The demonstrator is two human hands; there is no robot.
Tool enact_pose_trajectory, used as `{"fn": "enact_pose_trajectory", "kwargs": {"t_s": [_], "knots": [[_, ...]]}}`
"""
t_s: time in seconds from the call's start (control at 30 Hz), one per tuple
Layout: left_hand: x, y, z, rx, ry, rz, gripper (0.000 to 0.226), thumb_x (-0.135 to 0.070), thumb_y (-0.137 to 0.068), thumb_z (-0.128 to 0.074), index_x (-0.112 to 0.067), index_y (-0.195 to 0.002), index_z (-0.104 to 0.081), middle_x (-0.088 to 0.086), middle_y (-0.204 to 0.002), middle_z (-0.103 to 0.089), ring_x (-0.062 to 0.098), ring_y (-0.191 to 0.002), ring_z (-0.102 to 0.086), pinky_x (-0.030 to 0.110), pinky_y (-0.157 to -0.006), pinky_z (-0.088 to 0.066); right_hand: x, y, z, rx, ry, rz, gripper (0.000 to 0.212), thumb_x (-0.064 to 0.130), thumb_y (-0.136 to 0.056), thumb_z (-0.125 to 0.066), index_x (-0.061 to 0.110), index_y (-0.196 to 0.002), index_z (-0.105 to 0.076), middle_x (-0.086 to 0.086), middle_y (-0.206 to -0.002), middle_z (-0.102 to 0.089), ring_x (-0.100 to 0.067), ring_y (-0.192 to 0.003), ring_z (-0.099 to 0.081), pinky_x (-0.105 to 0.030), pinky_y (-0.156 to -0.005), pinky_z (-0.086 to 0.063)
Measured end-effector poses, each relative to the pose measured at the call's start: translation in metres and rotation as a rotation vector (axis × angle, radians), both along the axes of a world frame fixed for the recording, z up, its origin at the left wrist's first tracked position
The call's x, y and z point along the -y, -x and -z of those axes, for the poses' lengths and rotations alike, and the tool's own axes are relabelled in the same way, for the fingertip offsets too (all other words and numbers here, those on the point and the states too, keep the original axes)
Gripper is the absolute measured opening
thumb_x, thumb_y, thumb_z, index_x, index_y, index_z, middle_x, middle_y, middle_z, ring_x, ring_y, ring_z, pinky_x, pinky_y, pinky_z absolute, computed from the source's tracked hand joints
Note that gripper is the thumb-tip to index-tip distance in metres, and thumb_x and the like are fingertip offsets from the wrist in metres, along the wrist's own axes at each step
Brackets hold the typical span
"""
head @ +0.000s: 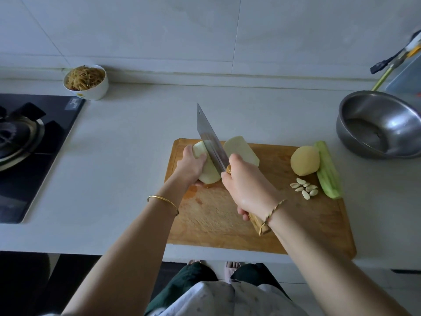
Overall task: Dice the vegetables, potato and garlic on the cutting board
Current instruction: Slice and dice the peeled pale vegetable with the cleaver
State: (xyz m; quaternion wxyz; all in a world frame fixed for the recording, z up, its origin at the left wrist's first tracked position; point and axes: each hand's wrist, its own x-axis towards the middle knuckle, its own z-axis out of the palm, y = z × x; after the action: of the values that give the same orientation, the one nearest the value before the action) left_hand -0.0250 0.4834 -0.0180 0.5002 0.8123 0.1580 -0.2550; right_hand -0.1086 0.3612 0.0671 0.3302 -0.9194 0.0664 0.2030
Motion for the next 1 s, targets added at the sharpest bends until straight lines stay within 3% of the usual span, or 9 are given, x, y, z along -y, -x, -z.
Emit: {"fn": "enact_pose_trajectory", "kwargs": {"t_s": [0.1,0.3,0.53,0.7,0.73,0.8,0.87,1.0], "knots": [[0.002,0.0,0.001,0.014,-0.027,-0.001,0.043,-0.035,-0.101,-0.039,-0.025,-0.141,-0.025,0.017,-0.119,-0.049,0.036,-0.083,-0.066,0.044,-0.059,-0.06,-0.003,-0.011,0.004,0.003,-0.02,0.024,0.011,0.022,-0.102,-0.033,0.015,-0.11,-0.035,-0.011,-0.079,-0.054,-0.017,-0.036,-0.051,-0.028,-0.033,-0.046],[0.0,-0.006,0.002,-0.021,-0.006,-0.008,0.045,-0.035,-0.101,-0.039,-0.024,-0.142,-0.023,0.017,-0.123,-0.049,0.038,-0.095,-0.063,0.049,-0.065,-0.059,-0.001,0.004,0.016,0.016,0.024,0.003,0.01,0.024,-0.102,-0.036,0.015,-0.098,-0.035,-0.009,-0.077,-0.053,-0.019,-0.036,-0.05,-0.03,-0.033,-0.046],[0.001,-0.007,0.005,-0.02,-0.01,0.004,0.044,-0.039,-0.099,-0.043,-0.028,-0.138,-0.028,0.018,-0.124,-0.046,0.039,-0.093,-0.063,0.04,-0.051,-0.058,-0.006,-0.005,0.04,0.02,-0.032,0.029,0.006,0.018,-0.1,-0.036,0.012,-0.099,-0.035,-0.011,-0.077,-0.053,-0.021,-0.035,-0.047,-0.027,-0.031,-0.038],[0.0,-0.006,0.005,-0.027,0.008,-0.007,0.041,-0.036,-0.1,-0.042,-0.03,-0.138,-0.027,0.016,-0.122,-0.047,0.037,-0.091,-0.064,0.037,-0.051,-0.058,-0.009,-0.004,0.053,-0.004,-0.003,0.015,0.002,0.014,-0.1,-0.037,0.013,-0.099,-0.036,-0.013,-0.081,-0.055,-0.025,-0.042,-0.051,-0.043,-0.039,-0.051],[0.0,-0.006,0.006,-0.023,0.024,-0.009,0.041,-0.035,-0.1,-0.042,-0.03,-0.138,-0.027,0.016,-0.121,-0.048,0.036,-0.09,-0.065,0.037,-0.051,-0.058,-0.009,-0.005,0.058,-0.014,-0.015,0.024,0.002,0.014,-0.1,-0.038,0.013,-0.1,-0.037,-0.014,-0.081,-0.056,-0.025,-0.042,-0.052,-0.042,-0.039,-0.051],[-0.001,-0.005,0.005,-0.014,0.038,-0.003,0.041,-0.034,-0.1,-0.042,-0.03,-0.138,-0.027,0.015,-0.12,-0.049,0.035,-0.09,-0.065,0.038,-0.054,-0.059,-0.009,-0.006,0.067,-0.029,0.02,0.011,0.01,0.018,-0.101,-0.039,0.01,-0.106,-0.039,-0.011,-0.079,-0.059,-0.018,-0.042,-0.051,-0.028,-0.035,-0.047],[-0.002,-0.004,0.005,-0.014,0.046,0.0,0.042,-0.032,-0.1,-0.042,-0.029,-0.139,-0.026,0.014,-0.12,-0.049,0.034,-0.092,-0.064,0.037,-0.055,-0.059,-0.008,-0.005,0.073,-0.005,0.146,-0.069,0.021,0.023,-0.102,-0.037,0.005,-0.113,-0.041,-0.003,-0.071,-0.054,-0.008,-0.043,-0.043,-0.015,-0.031,-0.032],[-0.002,-0.002,0.005,-0.003,0.054,-0.008,0.046,-0.031,-0.101,-0.041,-0.03,-0.143,-0.023,0.012,-0.122,-0.047,0.034,-0.097,-0.062,0.035,-0.055,-0.059,-0.008,-0.003,0.087,0.064,0.022,-0.004,0.014,0.023,-0.102,-0.039,0.01,-0.107,-0.039,-0.002,-0.075,-0.058,-0.009,-0.051,-0.053,-0.022,-0.04,-0.041]]}}
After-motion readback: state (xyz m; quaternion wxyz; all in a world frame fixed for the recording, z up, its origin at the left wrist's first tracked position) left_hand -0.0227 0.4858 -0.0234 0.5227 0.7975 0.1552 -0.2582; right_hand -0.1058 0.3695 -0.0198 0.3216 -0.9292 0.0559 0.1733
